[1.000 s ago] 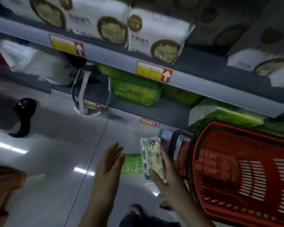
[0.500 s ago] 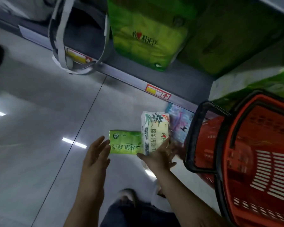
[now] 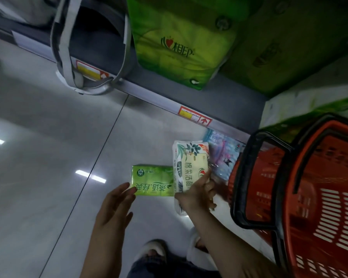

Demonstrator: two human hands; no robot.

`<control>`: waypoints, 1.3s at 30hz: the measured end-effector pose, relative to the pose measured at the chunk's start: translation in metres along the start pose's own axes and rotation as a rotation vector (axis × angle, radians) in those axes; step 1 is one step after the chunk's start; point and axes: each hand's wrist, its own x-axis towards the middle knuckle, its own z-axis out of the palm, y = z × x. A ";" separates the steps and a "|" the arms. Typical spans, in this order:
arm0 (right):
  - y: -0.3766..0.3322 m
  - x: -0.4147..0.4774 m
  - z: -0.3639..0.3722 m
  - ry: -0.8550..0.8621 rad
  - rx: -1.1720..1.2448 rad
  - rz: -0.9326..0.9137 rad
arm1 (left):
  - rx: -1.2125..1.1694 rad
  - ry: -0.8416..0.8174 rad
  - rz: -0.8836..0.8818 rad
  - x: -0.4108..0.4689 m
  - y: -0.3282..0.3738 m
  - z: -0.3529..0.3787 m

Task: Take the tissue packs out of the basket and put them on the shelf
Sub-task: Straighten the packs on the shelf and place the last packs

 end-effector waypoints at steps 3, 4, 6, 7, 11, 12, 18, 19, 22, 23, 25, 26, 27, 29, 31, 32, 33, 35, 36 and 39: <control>0.001 -0.002 -0.005 -0.007 0.017 -0.030 | -0.006 0.000 -0.007 -0.003 0.000 0.001; 0.001 -0.005 -0.006 -0.011 0.025 -0.041 | 0.002 -0.003 -0.013 -0.005 0.001 0.003; 0.003 -0.014 -0.010 -0.012 0.038 -0.078 | 0.013 -0.022 -0.018 -0.010 0.005 0.008; 0.004 -0.021 -0.011 -0.012 0.049 -0.102 | 0.017 -0.027 -0.013 -0.012 0.008 0.010; 0.003 -0.051 -0.023 -0.052 0.129 -0.201 | 0.051 -0.032 0.036 -0.022 0.028 0.014; 0.002 -0.060 -0.027 -0.066 0.141 -0.231 | 0.055 -0.034 0.054 -0.024 0.033 0.013; -0.004 -0.114 -0.051 -0.115 0.252 -0.457 | 0.037 0.012 0.069 -0.040 0.060 0.007; -0.003 -0.122 -0.057 -0.113 0.278 -0.498 | 0.037 0.018 0.059 -0.043 0.064 0.005; 0.002 -0.145 -0.079 -0.118 0.318 -0.612 | 0.055 0.032 -0.009 -0.055 0.080 0.002; 0.005 -0.152 -0.088 -0.116 0.322 -0.643 | 0.062 0.031 -0.029 -0.061 0.087 0.002; 0.010 -0.163 -0.106 -0.099 0.313 -0.700 | 0.071 0.020 -0.032 -0.073 0.106 0.003; 0.012 -0.169 -0.115 -0.087 0.310 -0.727 | 0.073 0.007 -0.019 -0.079 0.116 0.003; 0.014 -0.176 -0.124 -0.076 0.314 -0.751 | 0.082 -0.013 -0.008 -0.085 0.128 0.004; 0.017 -0.189 -0.145 -0.050 0.332 -0.794 | 0.120 -0.056 0.007 -0.097 0.152 0.004; 0.020 -0.202 -0.169 -0.033 0.335 -0.840 | 0.165 -0.144 0.015 -0.110 0.178 0.005; 0.021 -0.209 -0.182 -0.026 0.318 -0.861 | 0.193 -0.198 0.017 -0.117 0.189 0.006; 0.023 -0.215 -0.195 -0.014 0.286 -0.884 | 0.218 -0.245 0.013 -0.124 0.198 0.008; 0.026 -0.231 -0.226 0.013 0.242 -0.931 | 0.251 -0.289 0.006 -0.144 0.218 0.013; 0.026 -0.241 -0.244 0.033 0.237 -0.948 | 0.248 -0.298 0.009 -0.154 0.230 0.017; 0.027 -0.267 -0.295 0.142 0.180 -0.985 | 0.212 -0.320 0.028 -0.186 0.260 0.032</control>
